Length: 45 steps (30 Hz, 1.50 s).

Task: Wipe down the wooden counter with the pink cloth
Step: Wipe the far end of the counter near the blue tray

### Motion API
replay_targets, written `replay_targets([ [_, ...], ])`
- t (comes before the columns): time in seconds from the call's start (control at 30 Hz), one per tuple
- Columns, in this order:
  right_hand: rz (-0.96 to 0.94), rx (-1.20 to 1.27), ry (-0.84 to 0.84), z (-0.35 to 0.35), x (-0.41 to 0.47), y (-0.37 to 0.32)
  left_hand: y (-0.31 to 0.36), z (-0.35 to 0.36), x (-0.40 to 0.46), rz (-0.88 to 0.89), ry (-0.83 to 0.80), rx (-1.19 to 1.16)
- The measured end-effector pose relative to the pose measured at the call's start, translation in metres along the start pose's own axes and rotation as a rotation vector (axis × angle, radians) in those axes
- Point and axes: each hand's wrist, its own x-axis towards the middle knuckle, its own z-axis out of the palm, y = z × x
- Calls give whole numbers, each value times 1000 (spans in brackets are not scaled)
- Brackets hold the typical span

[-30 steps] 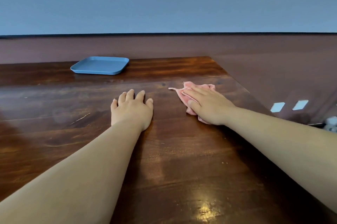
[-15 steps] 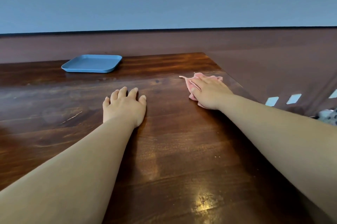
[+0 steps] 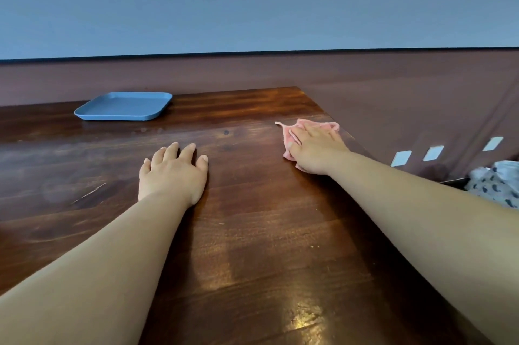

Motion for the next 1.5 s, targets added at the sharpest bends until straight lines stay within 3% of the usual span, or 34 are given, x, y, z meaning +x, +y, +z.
replay_targets([
  [0.1, -141, 93, 53, 9, -29, 17, -1, 3, 2, 3, 15, 14],
  [0.3, 64, 63, 23, -7, 15, 16, -2, 0, 3, 3, 13, 18],
  [0.43, -69, 36, 82, 0, -1, 22, -2, 0, 0, -3, 2, 12],
  [0.53, -139, 116, 29, 9, -15, 43, -1, 0, 2, -7, 10, 10],
  [0.67, -101, 176, 74, -1, 11, 44, 1, -1, 0, -7, 16, 4],
  [0.77, -99, 72, 93, -7, 24, 36, 0, -2, -2, -4, 9, -6],
  [0.93, -179, 48, 31, 13, 8, 58, 0, 0, 0, -3, 2, 5],
  [1.17, -88, 81, 46, 1, 50, 55, 2, -4, -2, -23, 6, 12],
  [1.5, -42, 108, 39, 9, 35, 55, 3, -2, 0, -12, -3, 8],
])
